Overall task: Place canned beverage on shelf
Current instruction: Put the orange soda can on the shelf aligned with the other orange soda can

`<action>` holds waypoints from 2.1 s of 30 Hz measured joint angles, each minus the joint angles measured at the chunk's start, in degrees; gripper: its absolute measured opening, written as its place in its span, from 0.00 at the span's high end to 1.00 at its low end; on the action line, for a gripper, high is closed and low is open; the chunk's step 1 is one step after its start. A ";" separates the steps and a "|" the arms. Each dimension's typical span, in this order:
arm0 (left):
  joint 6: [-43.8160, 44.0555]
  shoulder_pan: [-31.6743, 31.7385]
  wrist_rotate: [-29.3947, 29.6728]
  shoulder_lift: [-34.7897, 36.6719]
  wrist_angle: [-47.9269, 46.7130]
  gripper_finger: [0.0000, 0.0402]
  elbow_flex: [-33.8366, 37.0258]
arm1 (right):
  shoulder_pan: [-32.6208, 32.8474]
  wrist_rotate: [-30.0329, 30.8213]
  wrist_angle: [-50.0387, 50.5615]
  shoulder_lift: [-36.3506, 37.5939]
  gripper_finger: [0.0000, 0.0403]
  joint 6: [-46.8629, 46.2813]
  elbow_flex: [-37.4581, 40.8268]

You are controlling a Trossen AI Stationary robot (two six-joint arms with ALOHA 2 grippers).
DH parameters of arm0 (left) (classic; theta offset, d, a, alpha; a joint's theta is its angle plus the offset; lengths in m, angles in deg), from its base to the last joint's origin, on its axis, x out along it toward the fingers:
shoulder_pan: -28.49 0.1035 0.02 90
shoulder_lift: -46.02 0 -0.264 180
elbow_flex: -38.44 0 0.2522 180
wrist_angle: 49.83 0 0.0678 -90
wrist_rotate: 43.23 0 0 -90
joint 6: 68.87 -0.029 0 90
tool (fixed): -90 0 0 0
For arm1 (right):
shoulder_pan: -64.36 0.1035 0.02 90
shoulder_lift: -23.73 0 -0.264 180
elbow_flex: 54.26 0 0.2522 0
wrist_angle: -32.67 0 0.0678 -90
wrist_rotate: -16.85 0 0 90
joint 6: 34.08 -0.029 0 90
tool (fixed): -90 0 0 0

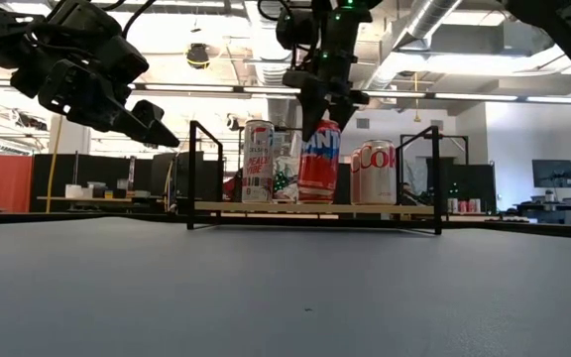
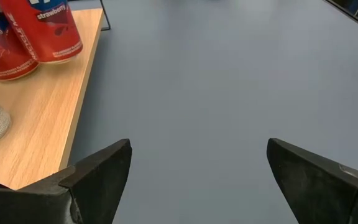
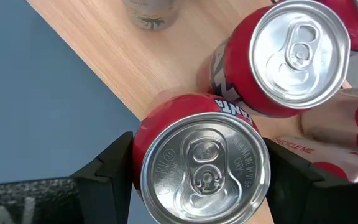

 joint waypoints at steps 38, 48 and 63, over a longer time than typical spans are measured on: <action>-0.17 -1.46 0.07 0.00 -0.04 0.09 0.00 | 0.75 0.13 -1.28 -2.54 0.30 3.97 0.12; -0.20 -1.46 0.07 0.00 -0.04 0.09 0.00 | -0.27 -1.18 -0.89 -2.62 0.17 3.27 -0.36; -0.20 -1.46 0.04 0.00 -0.05 0.09 0.00 | -0.10 -1.06 1.08 -2.62 0.16 2.90 -9.08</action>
